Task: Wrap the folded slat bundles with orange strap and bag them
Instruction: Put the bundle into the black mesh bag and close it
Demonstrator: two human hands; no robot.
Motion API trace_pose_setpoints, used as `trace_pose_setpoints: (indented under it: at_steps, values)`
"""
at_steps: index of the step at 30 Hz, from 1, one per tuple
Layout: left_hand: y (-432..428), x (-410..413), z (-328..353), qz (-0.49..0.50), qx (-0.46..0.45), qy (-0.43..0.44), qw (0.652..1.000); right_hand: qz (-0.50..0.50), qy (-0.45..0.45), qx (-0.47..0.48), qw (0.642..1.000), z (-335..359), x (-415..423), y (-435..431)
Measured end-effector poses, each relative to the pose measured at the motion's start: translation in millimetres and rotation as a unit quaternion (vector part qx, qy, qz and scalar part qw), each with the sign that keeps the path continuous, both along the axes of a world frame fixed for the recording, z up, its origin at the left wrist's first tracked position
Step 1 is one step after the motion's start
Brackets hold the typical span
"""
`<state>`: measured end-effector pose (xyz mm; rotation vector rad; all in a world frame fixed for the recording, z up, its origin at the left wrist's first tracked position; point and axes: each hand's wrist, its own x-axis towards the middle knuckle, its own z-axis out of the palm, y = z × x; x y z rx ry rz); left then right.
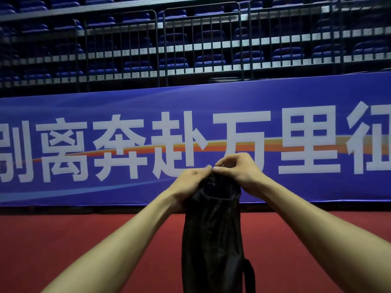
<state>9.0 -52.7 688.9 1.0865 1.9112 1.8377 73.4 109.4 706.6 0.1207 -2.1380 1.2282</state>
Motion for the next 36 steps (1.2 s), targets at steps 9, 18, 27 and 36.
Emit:
trace_pose_setpoints:
  at_steps: [9, 18, 27, 36]
  values:
    - [9, 11, 7, 0.115, -0.001, 0.096, 0.989, 0.027, -0.024, 0.027, 0.999, 5, 16, 5]
    - [4, 13, 5, 0.113, 0.022, 0.039, 0.993, -0.012, -0.012, 0.091, 0.996, 4, 17, 18]
    - [6, 9, 8, 0.143, 0.013, 0.094, 0.985, 0.086, -0.053, -0.135, 0.986, -2, 10, -3]
    - [14, 11, 5, 0.162, 0.050, 0.087, 0.982, 0.083, -0.055, -0.042, 0.994, 0, 15, -17]
